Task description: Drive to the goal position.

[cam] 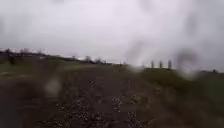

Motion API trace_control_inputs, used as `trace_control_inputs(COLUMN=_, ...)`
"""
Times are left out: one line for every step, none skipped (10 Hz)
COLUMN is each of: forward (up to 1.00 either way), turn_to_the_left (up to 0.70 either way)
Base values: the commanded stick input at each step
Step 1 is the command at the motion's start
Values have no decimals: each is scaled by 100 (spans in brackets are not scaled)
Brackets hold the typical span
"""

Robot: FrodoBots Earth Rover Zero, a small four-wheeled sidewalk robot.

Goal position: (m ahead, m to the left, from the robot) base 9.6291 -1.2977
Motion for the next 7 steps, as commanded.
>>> trace_control_inputs(forward=100, turn_to_the_left=0)
trace_control_inputs(forward=100, turn_to_the_left=0)
trace_control_inputs(forward=100, turn_to_the_left=0)
trace_control_inputs(forward=100, turn_to_the_left=0)
trace_control_inputs(forward=100, turn_to_the_left=0)
trace_control_inputs(forward=100, turn_to_the_left=0)
trace_control_inputs(forward=100, turn_to_the_left=2)
